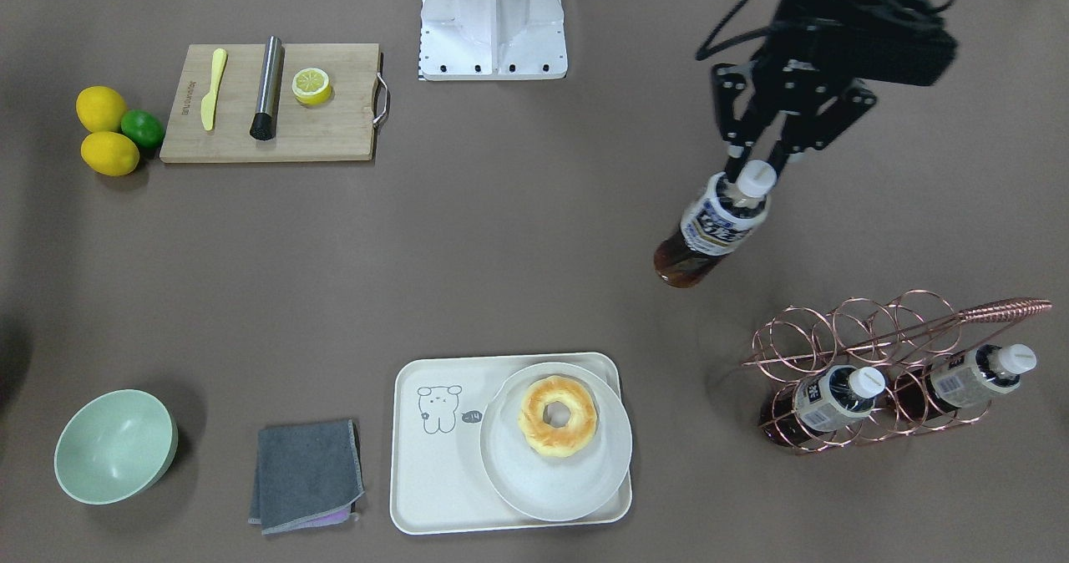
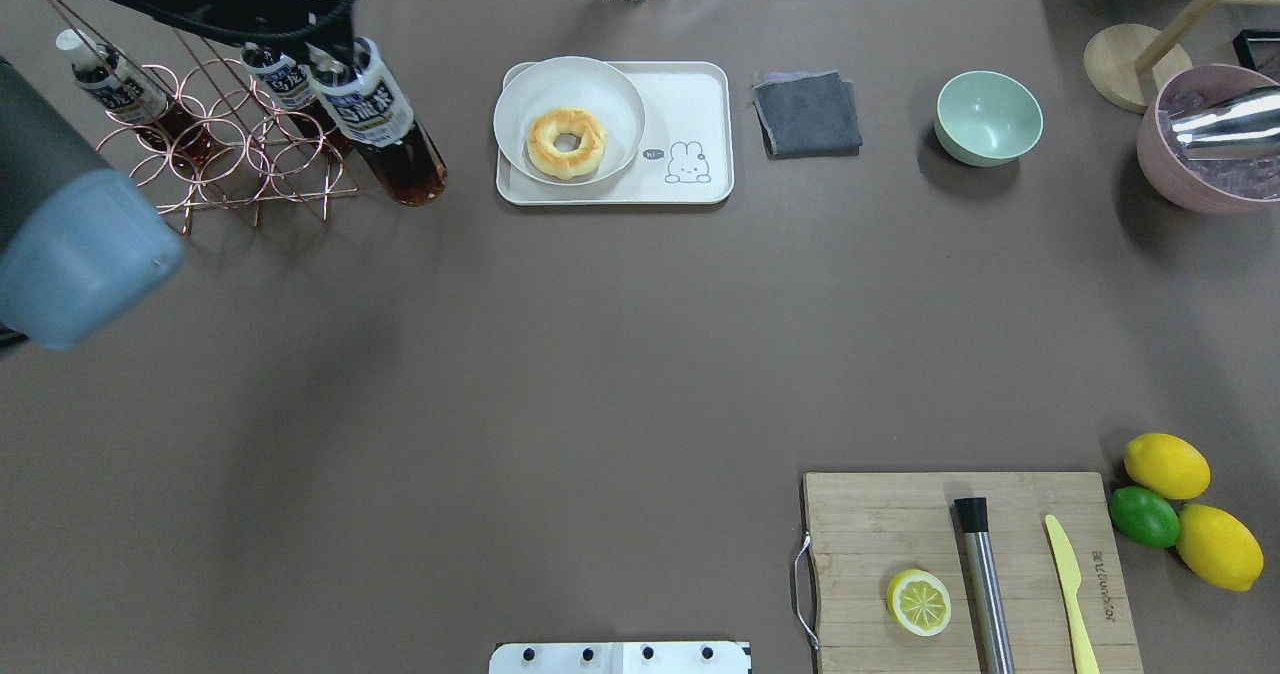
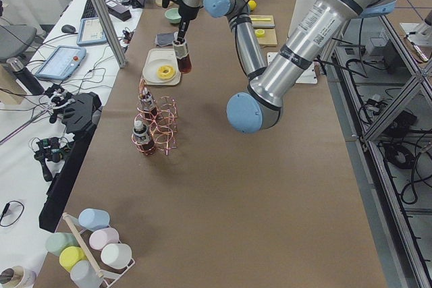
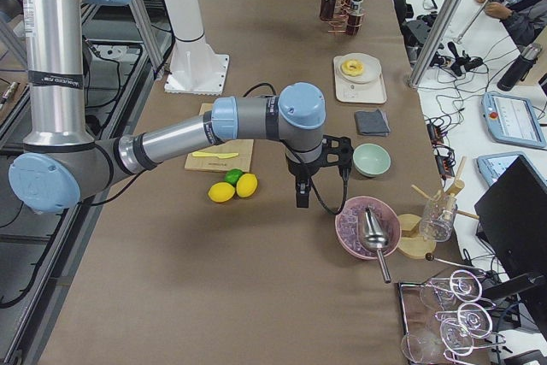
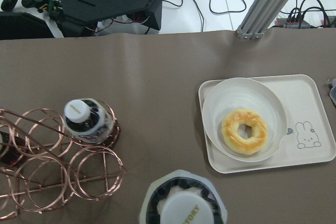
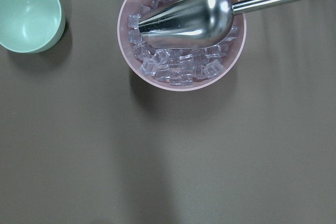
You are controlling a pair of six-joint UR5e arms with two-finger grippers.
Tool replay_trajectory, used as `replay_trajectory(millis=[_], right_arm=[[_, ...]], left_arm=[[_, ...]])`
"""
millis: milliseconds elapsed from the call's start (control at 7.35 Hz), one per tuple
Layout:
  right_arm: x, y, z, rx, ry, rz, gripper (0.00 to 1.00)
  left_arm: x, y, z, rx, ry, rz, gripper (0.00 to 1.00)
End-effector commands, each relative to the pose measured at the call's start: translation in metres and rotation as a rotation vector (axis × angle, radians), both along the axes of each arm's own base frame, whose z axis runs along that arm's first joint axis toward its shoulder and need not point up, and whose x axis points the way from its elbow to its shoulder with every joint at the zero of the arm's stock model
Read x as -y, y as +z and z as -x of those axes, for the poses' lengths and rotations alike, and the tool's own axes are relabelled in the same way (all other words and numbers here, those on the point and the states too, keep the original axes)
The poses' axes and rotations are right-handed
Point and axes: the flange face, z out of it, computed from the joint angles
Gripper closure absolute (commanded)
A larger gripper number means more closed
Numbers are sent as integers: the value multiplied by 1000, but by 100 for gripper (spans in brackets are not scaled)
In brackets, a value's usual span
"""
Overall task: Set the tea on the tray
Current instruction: 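Carry the held tea bottle with the left gripper toward the table center, then set the bottle upright on the table, open left gripper, withdraw while right arm advances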
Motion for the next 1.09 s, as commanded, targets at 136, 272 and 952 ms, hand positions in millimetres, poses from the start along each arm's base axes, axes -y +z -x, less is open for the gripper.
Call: replay_trajectory(millis=[136, 272, 952], right_arm=[[8, -10, 27, 34, 6, 4, 0], [8, -10, 28, 36, 2, 3, 0], [8, -10, 28, 35, 1, 2, 0]], left_arm=[[-105, -67, -181, 42, -23, 66, 100], [-130, -73, -220, 63, -13, 47, 100], [-146, -45, -276, 54, 30, 49, 100]])
